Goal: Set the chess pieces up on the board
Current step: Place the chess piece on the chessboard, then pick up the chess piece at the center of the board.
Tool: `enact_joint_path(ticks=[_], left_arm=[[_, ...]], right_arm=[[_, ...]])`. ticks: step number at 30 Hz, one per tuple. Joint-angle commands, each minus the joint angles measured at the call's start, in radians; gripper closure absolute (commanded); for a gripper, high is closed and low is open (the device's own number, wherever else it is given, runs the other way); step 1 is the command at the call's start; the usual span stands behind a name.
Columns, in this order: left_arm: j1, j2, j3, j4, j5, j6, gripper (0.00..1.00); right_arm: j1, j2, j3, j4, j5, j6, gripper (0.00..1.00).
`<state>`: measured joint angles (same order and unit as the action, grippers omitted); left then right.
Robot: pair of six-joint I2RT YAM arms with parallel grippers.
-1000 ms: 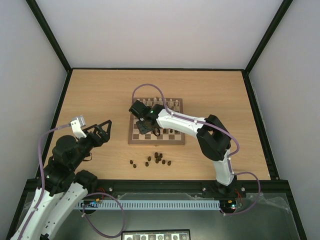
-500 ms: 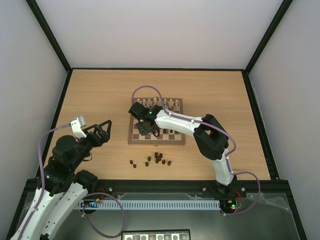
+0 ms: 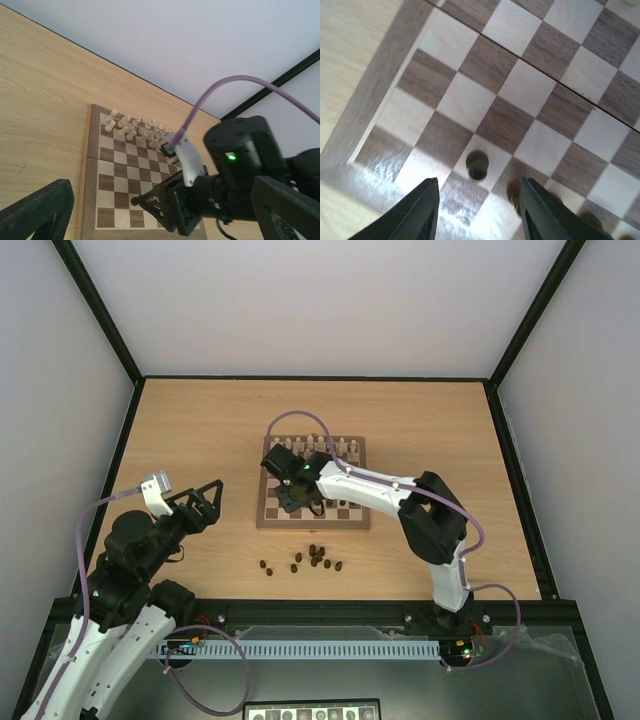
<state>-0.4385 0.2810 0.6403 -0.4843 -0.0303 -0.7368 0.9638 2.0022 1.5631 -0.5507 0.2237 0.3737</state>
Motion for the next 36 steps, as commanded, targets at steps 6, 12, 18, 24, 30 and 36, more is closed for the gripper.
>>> enact_joint_path(ticks=[6,12,18,24,30,36], left_arm=[[-0.003,-0.05,0.048,-0.004,-0.016,0.011,0.01],[-0.003,-0.113,0.094,-0.028,-0.017,0.004,0.01],[-0.003,-0.136,0.14,-0.06,-0.017,0.005,0.0],[-0.003,-0.145,0.156,-0.078,-0.022,0.008,0.0],[-0.003,-0.155,0.146,-0.082,-0.023,0.007,0.0],[-0.003,-0.157,0.144,-0.081,-0.029,0.007,0.0]], right_arm=[[0.152,-0.215,-0.159,0.023,-0.052,0.031,0.5],[0.262,-0.173,-0.188,0.058,-0.105,0.061,0.55],[0.324,-0.062,-0.114,0.055,-0.116,0.069,0.58],[0.347,0.017,-0.048,0.027,-0.109,0.072,0.59],[0.347,0.047,-0.033,0.025,-0.11,0.074,0.62],[0.349,0.071,-0.017,0.016,-0.113,0.074,0.65]])
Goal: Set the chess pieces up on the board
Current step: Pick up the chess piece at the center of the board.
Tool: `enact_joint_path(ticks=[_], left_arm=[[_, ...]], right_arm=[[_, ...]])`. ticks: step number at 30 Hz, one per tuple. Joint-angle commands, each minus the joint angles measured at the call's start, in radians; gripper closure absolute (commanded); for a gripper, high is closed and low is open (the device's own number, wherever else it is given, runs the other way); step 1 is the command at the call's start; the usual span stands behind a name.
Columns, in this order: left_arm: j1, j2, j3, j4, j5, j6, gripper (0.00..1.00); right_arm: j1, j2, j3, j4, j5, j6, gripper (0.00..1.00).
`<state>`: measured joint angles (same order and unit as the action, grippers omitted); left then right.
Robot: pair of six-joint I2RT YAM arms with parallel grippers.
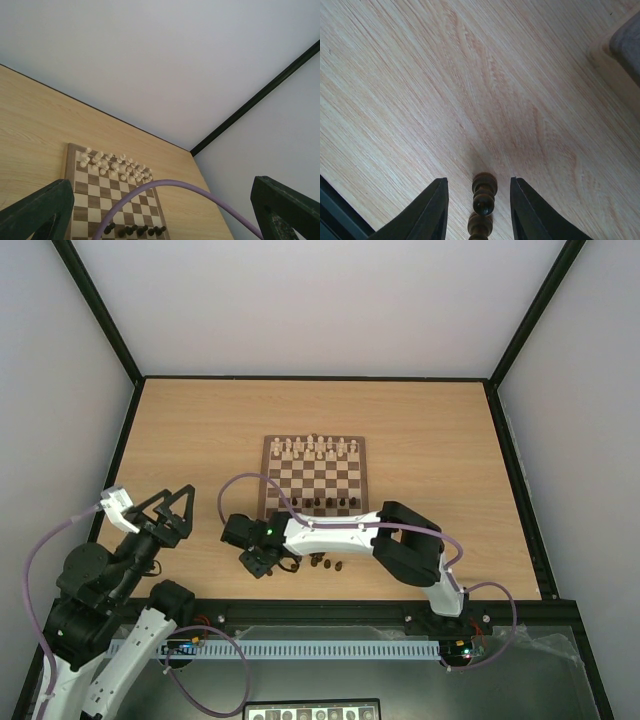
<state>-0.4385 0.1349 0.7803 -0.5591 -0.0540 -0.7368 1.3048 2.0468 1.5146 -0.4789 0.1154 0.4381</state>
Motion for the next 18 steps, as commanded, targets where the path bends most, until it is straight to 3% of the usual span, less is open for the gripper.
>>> enact_joint_path(ticks=[1,12,18], left_arm=[[-0.003,-0.012,0.003,-0.007,-0.007,0.007,0.0],[-0.003,-0.02,-0.016,0.001,-0.009,0.001,0.01],[-0.003,-0.02,-0.023,0.005,-0.009,-0.001,0.01]], right_arm=[[0.007,0.031,0.033,-0.058,-0.003,0.009,0.66],[0.007,0.036,0.034,-0.08,0.009,0.008,0.8],[0.007,0.036,0.03,-0.086,0.013,0.01,0.77]])
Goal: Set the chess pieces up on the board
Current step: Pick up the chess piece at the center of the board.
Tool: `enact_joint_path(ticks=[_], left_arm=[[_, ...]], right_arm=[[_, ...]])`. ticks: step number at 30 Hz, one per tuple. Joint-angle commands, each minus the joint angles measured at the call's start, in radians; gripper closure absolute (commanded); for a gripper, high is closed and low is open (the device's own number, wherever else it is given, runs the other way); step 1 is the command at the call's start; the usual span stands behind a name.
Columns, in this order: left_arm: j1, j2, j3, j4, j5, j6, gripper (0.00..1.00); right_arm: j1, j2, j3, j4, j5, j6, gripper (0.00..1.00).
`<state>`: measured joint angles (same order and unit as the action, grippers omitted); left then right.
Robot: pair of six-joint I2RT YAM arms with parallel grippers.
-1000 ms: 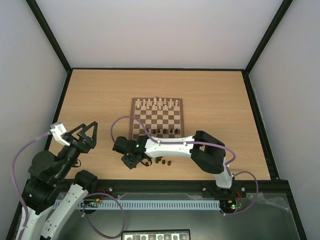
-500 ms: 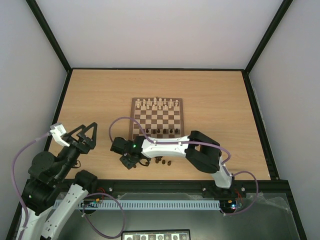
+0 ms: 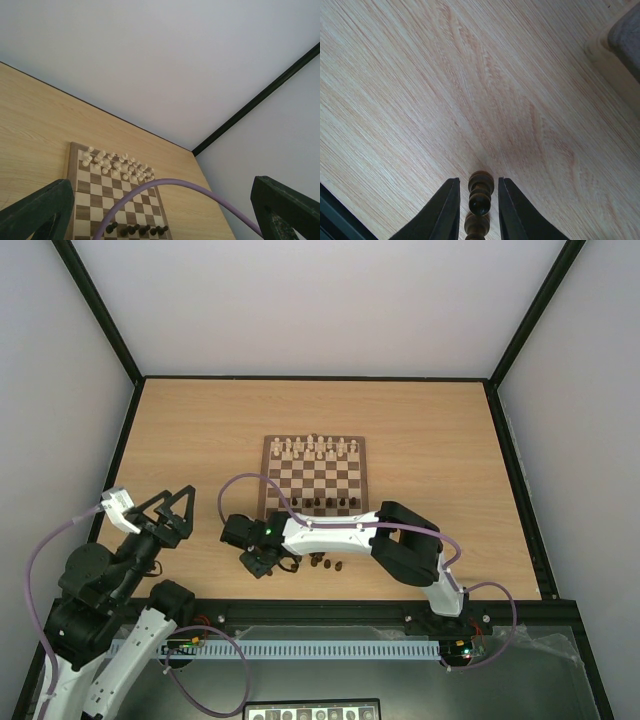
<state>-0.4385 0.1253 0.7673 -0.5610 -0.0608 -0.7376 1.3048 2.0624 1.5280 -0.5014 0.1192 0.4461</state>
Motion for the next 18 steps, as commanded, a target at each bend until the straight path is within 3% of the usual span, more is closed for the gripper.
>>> enact_joint_path(ticks=[1,18], left_arm=[[-0.003,-0.011,-0.011,0.008,-0.002,0.0,0.0],[-0.003,-0.018,-0.018,0.014,-0.007,-0.005,0.01]], right_arm=[[0.007,0.021,0.017,-0.064,0.008,0.002,0.77],[0.007,0.04,0.009,-0.073,0.005,-0.001,0.8]])
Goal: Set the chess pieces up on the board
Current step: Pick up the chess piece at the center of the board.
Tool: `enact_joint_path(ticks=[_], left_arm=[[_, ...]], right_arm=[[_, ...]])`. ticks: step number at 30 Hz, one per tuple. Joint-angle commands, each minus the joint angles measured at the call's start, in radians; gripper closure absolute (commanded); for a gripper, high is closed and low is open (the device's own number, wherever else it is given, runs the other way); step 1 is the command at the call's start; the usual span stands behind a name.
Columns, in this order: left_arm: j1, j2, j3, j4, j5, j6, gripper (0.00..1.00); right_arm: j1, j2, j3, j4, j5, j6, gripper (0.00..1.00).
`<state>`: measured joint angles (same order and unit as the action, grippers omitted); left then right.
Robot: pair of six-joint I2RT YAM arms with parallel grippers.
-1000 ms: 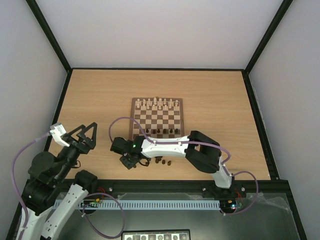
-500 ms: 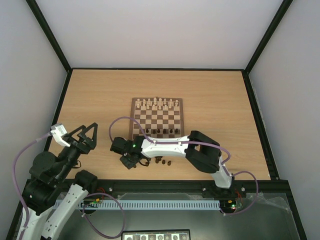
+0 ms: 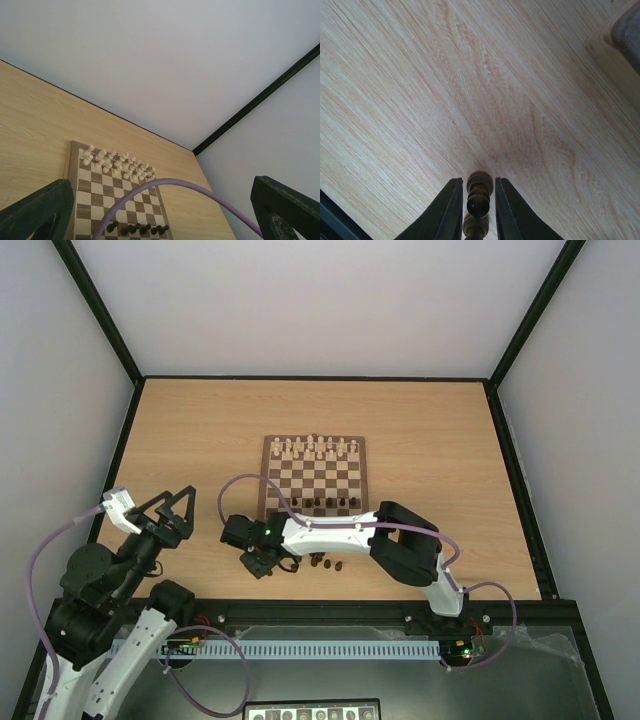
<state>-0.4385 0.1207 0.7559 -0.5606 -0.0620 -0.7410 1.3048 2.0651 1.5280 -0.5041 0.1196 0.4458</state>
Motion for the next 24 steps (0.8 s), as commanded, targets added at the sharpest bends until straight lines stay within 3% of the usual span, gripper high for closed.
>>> enact_joint_path(ticks=[1,14,24], left_arm=[[-0.003,-0.013,-0.006,0.014,-0.006,-0.002,0.0],[-0.003,-0.012,-0.007,0.016,-0.006,0.001,0.0],[-0.003,-0.002,-0.006,0.027,0.005,0.006,0.01]], right_arm=[[0.007,0.04,0.01,-0.071,0.005,-0.001,0.81],[-0.003,0.001,0.041,-0.098,0.077,-0.009,0.87],[-0.141,-0.097,0.092,-0.108,0.123,-0.032,0.88]])
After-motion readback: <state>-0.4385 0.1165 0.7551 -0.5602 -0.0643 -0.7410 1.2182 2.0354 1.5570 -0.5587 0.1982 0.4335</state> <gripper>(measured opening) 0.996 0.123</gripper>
